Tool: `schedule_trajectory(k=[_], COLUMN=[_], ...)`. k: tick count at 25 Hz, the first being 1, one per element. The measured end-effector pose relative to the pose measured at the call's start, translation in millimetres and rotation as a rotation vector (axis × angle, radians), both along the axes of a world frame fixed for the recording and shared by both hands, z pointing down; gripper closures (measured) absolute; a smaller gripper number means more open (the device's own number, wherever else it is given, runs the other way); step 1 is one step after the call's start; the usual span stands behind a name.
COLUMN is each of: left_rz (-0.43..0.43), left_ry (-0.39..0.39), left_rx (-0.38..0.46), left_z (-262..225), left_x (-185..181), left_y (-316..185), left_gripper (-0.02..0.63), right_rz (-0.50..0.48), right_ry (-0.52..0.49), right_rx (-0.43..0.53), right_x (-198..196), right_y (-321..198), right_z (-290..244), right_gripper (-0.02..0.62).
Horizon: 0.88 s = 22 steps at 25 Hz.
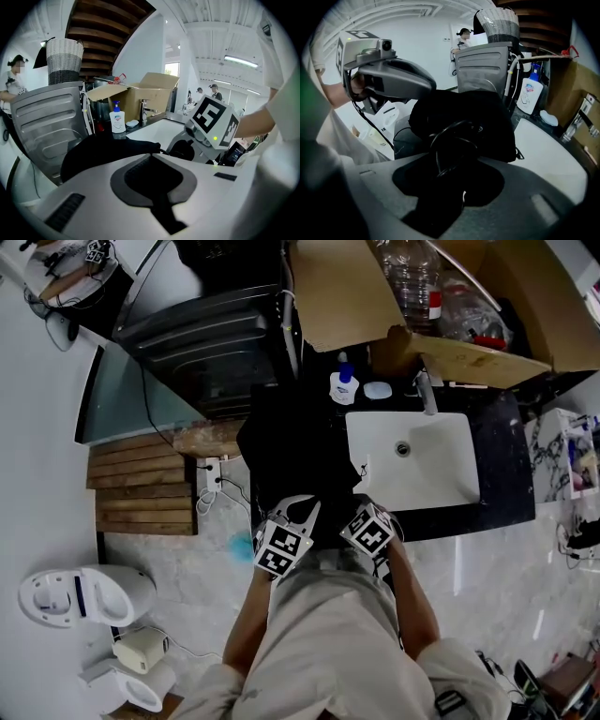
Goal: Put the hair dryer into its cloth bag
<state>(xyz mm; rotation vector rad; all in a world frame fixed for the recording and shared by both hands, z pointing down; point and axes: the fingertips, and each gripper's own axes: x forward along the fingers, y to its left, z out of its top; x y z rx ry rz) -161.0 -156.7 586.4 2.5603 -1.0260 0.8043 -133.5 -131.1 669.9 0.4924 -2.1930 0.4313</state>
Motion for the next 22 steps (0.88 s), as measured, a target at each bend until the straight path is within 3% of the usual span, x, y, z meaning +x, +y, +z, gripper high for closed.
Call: schedule_trajectory(k=[14,22], left_rz=[0.011,0.013], left_ry=[0.031,0.023], left_rx=[-0.062,-0.083], left_z=[16,23], left_x=[5,6], left_y=[15,16], left_gripper=[0.597,0.597], right_rz=[0.085,0.064], right_ry=[0.015,-0.007], right_rx=[0.048,0.12], right_x=[-21,-17], right_y=[-30,-27], right_z=[3,-4], right_gripper=[0.406,0.372])
